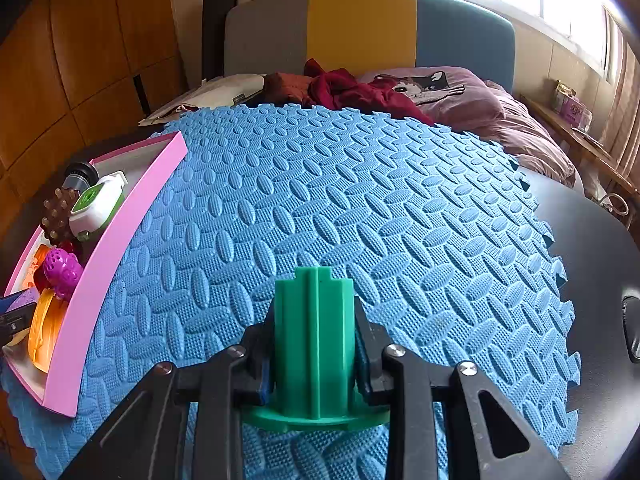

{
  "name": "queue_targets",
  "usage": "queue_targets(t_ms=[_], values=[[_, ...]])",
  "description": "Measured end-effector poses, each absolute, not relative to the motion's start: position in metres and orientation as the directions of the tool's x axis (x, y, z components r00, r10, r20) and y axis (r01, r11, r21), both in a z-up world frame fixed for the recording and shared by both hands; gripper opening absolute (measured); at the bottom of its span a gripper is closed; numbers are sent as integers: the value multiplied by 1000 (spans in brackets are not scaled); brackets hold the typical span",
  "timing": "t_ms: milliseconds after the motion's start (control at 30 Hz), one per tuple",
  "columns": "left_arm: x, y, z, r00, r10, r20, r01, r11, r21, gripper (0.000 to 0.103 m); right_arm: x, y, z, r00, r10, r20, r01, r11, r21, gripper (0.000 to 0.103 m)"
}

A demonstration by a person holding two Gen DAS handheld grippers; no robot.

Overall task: Organize rigid objects
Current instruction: 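Lower the lavender egg toy into the tray with the left gripper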

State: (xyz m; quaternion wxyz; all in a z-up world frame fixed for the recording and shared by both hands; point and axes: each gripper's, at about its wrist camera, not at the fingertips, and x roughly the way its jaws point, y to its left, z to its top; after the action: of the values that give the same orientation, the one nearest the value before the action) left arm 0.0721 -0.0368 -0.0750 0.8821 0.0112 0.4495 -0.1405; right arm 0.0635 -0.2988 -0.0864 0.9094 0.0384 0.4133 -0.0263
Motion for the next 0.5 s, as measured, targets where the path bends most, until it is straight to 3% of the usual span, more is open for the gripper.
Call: queue_targets(t_ms=[267, 500], values=[[72, -33, -74, 561, -230, -795, 245, 964, -106, 45, 63, -299, -87, 657, -16, -754, 80, 996, 48, 30], [65, -32, -63, 584, -202, -786, 225, 971, -82, 52, 63, -298, -87, 656, -20, -754, 80, 996, 43, 30]])
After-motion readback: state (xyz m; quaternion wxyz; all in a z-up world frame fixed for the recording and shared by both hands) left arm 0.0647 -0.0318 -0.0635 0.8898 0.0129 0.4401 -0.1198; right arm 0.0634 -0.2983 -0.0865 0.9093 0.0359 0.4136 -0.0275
